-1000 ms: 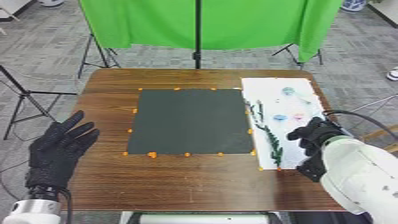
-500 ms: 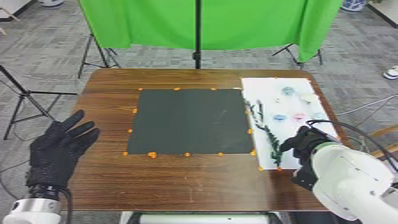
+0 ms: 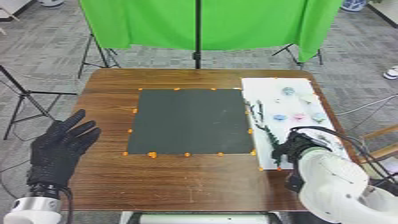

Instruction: Arrange flowers

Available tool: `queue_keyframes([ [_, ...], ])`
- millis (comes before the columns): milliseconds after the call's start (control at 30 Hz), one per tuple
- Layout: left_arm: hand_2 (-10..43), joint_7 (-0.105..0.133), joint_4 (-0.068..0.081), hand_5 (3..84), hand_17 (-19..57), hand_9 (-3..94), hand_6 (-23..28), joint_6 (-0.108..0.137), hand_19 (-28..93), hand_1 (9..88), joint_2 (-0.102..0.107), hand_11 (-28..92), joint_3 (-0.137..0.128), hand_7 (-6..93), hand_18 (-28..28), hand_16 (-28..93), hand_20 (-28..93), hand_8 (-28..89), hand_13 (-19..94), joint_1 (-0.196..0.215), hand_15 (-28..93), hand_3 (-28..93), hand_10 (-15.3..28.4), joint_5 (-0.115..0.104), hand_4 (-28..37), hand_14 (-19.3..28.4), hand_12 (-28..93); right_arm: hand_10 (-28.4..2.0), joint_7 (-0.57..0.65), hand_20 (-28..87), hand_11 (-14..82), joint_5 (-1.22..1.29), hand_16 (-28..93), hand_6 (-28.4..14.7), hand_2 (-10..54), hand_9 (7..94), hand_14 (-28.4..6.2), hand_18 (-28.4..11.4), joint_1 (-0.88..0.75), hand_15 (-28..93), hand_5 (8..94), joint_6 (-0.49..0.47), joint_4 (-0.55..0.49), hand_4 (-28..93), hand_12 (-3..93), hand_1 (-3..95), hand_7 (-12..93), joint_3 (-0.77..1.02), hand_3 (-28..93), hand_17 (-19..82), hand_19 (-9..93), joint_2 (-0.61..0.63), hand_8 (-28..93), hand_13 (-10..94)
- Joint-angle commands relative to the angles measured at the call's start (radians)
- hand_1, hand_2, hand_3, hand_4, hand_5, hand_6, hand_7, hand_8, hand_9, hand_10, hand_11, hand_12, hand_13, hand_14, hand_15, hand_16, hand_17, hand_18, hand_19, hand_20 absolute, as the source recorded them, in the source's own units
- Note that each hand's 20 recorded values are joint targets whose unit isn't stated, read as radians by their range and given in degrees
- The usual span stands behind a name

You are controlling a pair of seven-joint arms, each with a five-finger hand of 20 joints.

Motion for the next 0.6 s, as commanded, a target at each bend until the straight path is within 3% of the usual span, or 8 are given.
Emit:
queue_keyframes([
  [33,8.5,-0.003,0.007,37.0,-10.0,32.9,10.0,0.002,56,19.4,-0.001,30,0.006,11.5,23.9,-11,12,-8,23,0.008,56,77,20.8,0.001,-28.3,27.7,11,-21.6,0.021,15,43.0,-0.073,16,-12.4,-1.3,76.1,-11.9,-21.6,0.08,67,67.4,-0.014,0.025,-18,19.6,32.1,40,-0.117,67,55,93,0.009,-10,79],
  [300,8.6,-0.011,0.005,37.0,-10.0,32.8,10.0,0.0,56,19.3,-0.005,30,0.002,11.5,23.9,-11,12,-8,23,0.009,56,77,20.8,0.005,-28.3,27.7,11,-21.4,0.027,15,43.2,-0.115,16,-12.1,-2.2,76.0,-11.9,-21.6,0.134,67,67.3,-0.044,0.035,-18,19.5,33.6,40,-0.237,67,54,93,0.019,-10,79],
  [400,8.6,-0.003,0.003,37.0,-10.1,32.8,10.0,0.003,56,19.4,-0.004,30,-0.001,11.4,23.9,-11,12,-8,23,0.015,56,77,20.8,0.002,-28.3,27.6,11,-21.2,0.028,15,43.2,-0.147,16,-11.6,-3.3,76.0,-11.8,-21.7,0.164,67,67.5,-0.053,0.041,-18,19.5,34.9,41,-0.305,68,54,93,0.027,-10,79],
  [500,8.6,-0.012,0.003,37.0,-10.1,32.8,10.1,0.0,56,19.3,-0.008,30,-0.002,11.4,23.9,-11,12,-8,23,0.013,56,77,20.8,0.004,-28.3,27.6,11,-20.6,0.036,15,43.3,-0.15,16,-11.1,-5.6,76.3,-11.4,-21.5,0.175,67,67.9,-0.063,0.054,-19,19.5,38.1,42,-0.341,70,54,93,0.026,-11,79],
  [533,8.6,-0.01,0.003,37.0,-10.1,32.8,10.1,0.0,56,19.3,-0.007,30,-0.002,11.4,23.9,-11,12,-8,23,0.015,56,77,20.8,0.002,-28.3,27.6,11,-20.4,0.034,15,43.4,-0.157,16,-10.8,-5.9,76.4,-11.3,-21.5,0.178,67,68.2,-0.061,0.059,-19,19.5,38.8,42,-0.352,70,54,93,0.027,-9,79],
  [600,8.6,-0.01,0.003,37.0,-10.1,32.9,10.0,0.002,56,19.3,-0.008,30,-0.002,11.5,23.9,-11,12,-8,23,0.014,56,77,20.8,0.003,-28.3,27.6,11,-19.7,0.023,16,43.8,-0.198,16,-10.0,-6.9,76.7,-11.0,-21.3,0.193,67,68.5,-0.035,0.074,-21,19.4,42.0,41,-0.395,68,54,93,0.036,7,79],
])
